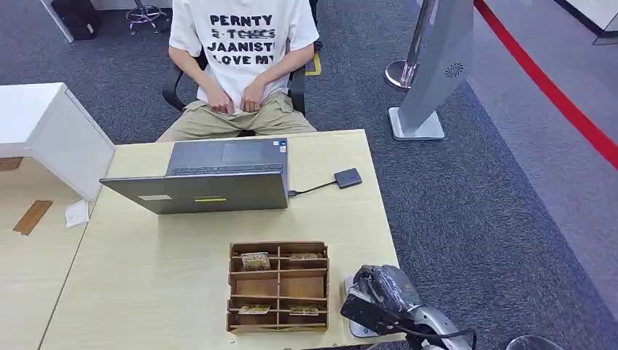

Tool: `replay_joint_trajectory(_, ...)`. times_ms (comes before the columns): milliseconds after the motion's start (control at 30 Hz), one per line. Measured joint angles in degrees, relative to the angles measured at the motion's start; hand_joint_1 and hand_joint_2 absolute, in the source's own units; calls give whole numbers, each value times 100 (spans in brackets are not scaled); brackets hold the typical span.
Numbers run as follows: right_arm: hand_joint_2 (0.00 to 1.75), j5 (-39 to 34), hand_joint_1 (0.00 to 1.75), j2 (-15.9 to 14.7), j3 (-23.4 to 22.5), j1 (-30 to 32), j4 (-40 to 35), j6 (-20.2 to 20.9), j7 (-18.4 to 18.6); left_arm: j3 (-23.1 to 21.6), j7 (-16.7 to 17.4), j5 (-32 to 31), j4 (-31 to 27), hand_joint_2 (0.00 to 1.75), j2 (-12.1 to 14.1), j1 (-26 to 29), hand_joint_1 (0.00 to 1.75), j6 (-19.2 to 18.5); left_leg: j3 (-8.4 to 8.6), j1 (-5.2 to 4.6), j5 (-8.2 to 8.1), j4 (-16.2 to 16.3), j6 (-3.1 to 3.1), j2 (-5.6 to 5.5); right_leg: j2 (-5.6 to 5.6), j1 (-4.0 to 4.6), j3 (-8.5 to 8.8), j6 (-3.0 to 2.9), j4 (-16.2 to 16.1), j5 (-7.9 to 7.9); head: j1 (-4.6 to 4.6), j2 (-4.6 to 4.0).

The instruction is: Pass the card to the sensor for recognition and then transmit it.

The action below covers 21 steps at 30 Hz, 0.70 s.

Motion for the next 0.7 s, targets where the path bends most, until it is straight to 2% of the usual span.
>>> replay_joint_trajectory(467,175,4,175,13,-26,15,-2,-59,-13,0,0,6,0,0,2,0,0,0,0,0,0,0,0,0,0,0,0,0,0,0,0,0)
replay_joint_trajectory(600,175,-79,175,90,-94,73,-68,-359,-127,0,0,35,0,0,0,2,0,15,0,0,0,0,0,0,0,0,0,0,0,0,0,0)
replay_joint_trajectory(700,175,-302,175,277,-236,169,-240,-827,-352,4,-4,70,0,0,0,2,0,41,0,1,0,0,0,0,0,1,0,0,1,0,0,0)
